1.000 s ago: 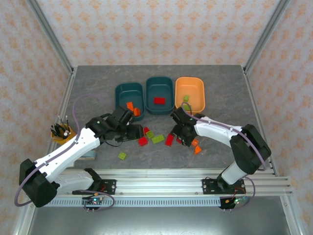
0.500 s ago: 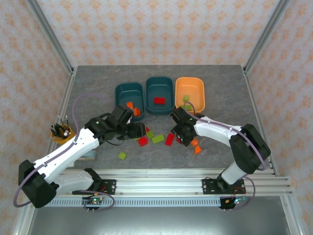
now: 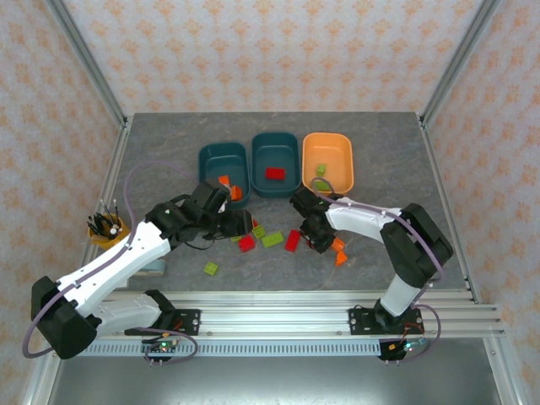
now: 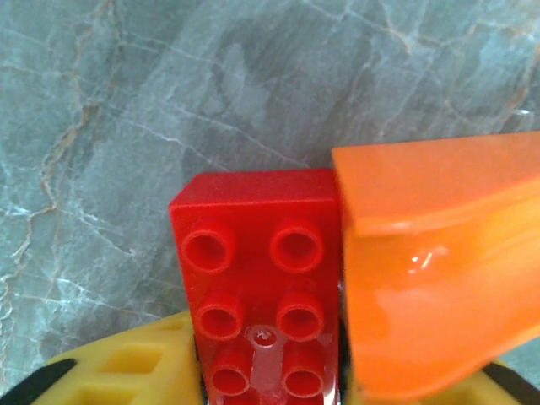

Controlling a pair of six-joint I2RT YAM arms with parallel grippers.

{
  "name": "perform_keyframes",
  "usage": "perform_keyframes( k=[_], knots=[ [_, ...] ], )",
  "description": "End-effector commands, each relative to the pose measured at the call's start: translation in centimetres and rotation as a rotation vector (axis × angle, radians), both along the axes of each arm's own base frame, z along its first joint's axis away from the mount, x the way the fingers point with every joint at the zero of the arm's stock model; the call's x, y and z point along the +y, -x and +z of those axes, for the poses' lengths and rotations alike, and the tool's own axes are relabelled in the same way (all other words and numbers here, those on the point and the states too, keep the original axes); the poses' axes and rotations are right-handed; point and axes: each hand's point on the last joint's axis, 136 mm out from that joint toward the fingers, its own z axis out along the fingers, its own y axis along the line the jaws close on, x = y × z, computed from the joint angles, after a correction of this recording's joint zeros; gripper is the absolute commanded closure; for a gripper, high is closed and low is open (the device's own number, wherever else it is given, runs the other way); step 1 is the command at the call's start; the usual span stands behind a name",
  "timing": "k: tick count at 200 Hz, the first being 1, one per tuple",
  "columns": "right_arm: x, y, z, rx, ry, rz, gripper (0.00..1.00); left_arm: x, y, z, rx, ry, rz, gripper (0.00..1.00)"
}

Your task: Sort the legos into containers by color

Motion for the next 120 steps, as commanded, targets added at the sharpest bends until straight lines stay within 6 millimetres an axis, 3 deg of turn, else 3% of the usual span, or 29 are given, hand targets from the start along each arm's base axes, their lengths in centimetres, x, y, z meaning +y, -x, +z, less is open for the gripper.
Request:
perform_keyframes(
  k=[1,29,76,105,120],
  knots=[
    [0.2,-1.7,-0.3,-0.057,0.028,0.003,0.63,-0.8,-0.2,2.1,-0.058,0.07,-0.015,0.26],
    [0.4,-2.3,1.4,-0.101,0.027,0.027,0.68,-1.2,-0.4,3.4,-0.073,0.11,-0.002,0.23],
    [2.7,-4.1,10.1,-0.277,0.08,0.226,0.68,-1.1,-3.1,7.6,-0.108,0.109,0.058,0.16],
    [6.2,-7.3,13.8,-0.388,0.053,0.421,0.68,1.1,-6.2,8.7,-0.106,0.119,0.168,0.14],
    [8.5,-9.3,14.4,-0.398,0.044,0.562,0.68,2.1,-8.0,8.7,-0.102,0.129,0.211,0.14]
  ],
)
